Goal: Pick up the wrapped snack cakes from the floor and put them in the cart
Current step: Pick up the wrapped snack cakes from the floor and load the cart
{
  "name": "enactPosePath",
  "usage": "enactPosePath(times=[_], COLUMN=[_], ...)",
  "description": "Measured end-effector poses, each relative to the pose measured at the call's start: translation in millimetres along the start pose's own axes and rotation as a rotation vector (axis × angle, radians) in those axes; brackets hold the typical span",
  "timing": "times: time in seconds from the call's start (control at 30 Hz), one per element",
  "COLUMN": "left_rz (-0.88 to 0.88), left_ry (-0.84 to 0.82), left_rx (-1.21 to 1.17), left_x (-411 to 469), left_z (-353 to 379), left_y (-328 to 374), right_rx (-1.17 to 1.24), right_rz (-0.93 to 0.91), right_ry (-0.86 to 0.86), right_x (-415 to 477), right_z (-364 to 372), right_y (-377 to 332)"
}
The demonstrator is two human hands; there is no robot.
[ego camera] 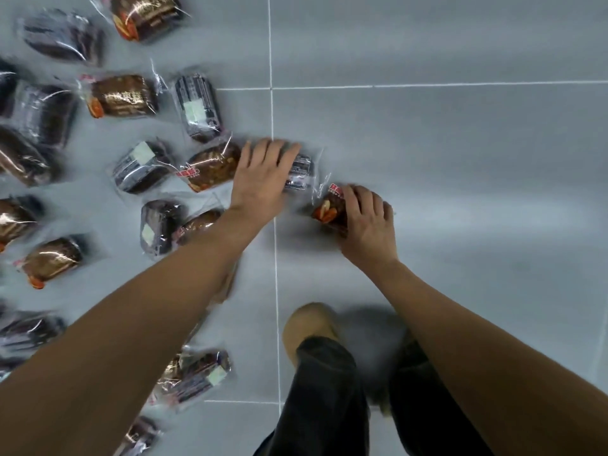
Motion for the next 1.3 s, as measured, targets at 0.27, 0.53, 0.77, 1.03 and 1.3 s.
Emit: enactPosePath(times=[0.27,0.53,0.77,1.03,1.3], left_rz=[-0.302,-0.509,-0.411,-0.277,-0.188], left_ry=[-0.082,-0.017,0.100,0.168,0.216], left_rx=[-0.290,-0.611,-0.649,-0.580,-0.645], left_x=[-25.1,-62.5,-101.5,-172.4,-224.9], left_z=[-38.6,-199.3,-399.0,-600.0,-705.3], left_y=[0.0,21.2,52.1,109.7,225.0], right_rx=[0.145,0.410,0.609,0.749,0.761], right_rz=[0.121,0.257,0.325,0.394,0.404], right_ry=[0.001,0.153,0.390,0.550,0.701], right_x=[-7.7,-60.1,-138.8,-266.0,-397.0], right_z=[-53.7,-217.4,-406.9,-570.8,-673.9], right_y=[5.3,-6.0,-33.5,-58.7,-16.9])
Point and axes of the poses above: each hand's wrist, its own x-axis towards the middle knuckle, its own z-axis out of the palm, y = z × x, the point moved 5 cm from there along x, towards the middle knuckle, and after that the axes turned 6 degrees about x, right-handed, at the moved point
